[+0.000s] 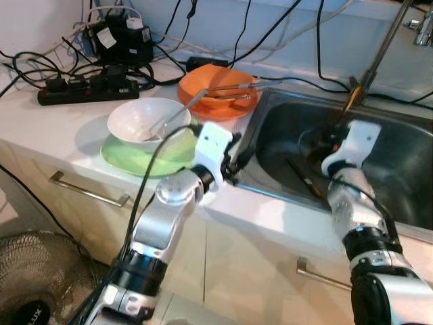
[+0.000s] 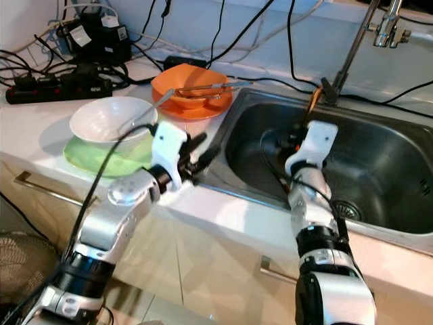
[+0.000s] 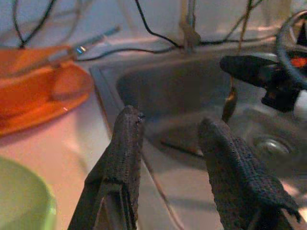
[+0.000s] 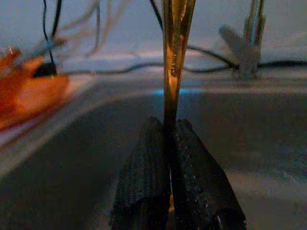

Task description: Kitchen organization

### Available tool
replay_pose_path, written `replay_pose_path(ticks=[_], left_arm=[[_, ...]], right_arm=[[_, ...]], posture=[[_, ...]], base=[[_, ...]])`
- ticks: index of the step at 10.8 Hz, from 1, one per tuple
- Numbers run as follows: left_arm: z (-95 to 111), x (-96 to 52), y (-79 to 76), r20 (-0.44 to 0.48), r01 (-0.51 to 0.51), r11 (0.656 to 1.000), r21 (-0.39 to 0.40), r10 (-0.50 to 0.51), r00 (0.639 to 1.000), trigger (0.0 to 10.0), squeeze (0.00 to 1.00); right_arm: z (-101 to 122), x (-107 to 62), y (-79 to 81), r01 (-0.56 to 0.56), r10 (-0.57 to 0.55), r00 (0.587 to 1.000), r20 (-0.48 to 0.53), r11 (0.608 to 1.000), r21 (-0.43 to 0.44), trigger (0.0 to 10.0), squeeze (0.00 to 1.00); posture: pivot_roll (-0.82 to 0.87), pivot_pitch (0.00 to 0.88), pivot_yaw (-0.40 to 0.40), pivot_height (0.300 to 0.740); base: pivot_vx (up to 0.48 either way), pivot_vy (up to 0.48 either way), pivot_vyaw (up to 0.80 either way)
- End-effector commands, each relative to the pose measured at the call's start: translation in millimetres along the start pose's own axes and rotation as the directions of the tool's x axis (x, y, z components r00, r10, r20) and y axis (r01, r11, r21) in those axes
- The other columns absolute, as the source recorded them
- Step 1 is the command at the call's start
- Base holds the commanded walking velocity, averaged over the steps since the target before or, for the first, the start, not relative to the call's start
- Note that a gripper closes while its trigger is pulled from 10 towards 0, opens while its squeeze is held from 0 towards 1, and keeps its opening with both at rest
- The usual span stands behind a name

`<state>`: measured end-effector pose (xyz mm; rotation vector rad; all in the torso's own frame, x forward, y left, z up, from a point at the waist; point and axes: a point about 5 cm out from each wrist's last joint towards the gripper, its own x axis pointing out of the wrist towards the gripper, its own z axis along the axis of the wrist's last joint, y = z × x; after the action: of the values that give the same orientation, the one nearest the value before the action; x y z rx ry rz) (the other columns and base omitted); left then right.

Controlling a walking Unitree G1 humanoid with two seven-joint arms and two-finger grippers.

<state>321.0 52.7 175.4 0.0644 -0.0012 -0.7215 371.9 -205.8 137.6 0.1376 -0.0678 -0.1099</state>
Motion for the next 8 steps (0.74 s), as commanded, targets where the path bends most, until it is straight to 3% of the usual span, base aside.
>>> replay_pose_path(ticks=[1,4,8], left_arm=[[-2,-1.3,-4.4,-0.016,0.025,1.000,-0.014,-0.026,1.000,10.0,0.00],[-18,-6.3,-11.2,-0.119,0.103,0.994,-0.025,-0.105,0.987,10.0,0.00],[-16,-8.5,-13.7,-0.145,0.143,0.990,-0.016,-0.144,0.979,10.0,0.00]], right_arm=[[6,4.1,1.8,-0.015,0.016,1.000,0.015,1.000,-0.024,10.0,0.00],[-6,6.0,9.0,-0.049,0.042,0.996,-0.082,0.996,-0.080,10.0,0.00],[-8,12.1,25.5,-0.119,0.101,0.982,-0.159,0.986,-0.112,10.0,0.00]], posture=[[0.20,0.000,-0.020,0.717],[0.20,0.000,-0.022,0.717],[0.21,0.000,-0.031,0.717]], base=[[0.000,0.000,0.00],[0.000,0.000,0.00],[0.000,0.000,0.00]])
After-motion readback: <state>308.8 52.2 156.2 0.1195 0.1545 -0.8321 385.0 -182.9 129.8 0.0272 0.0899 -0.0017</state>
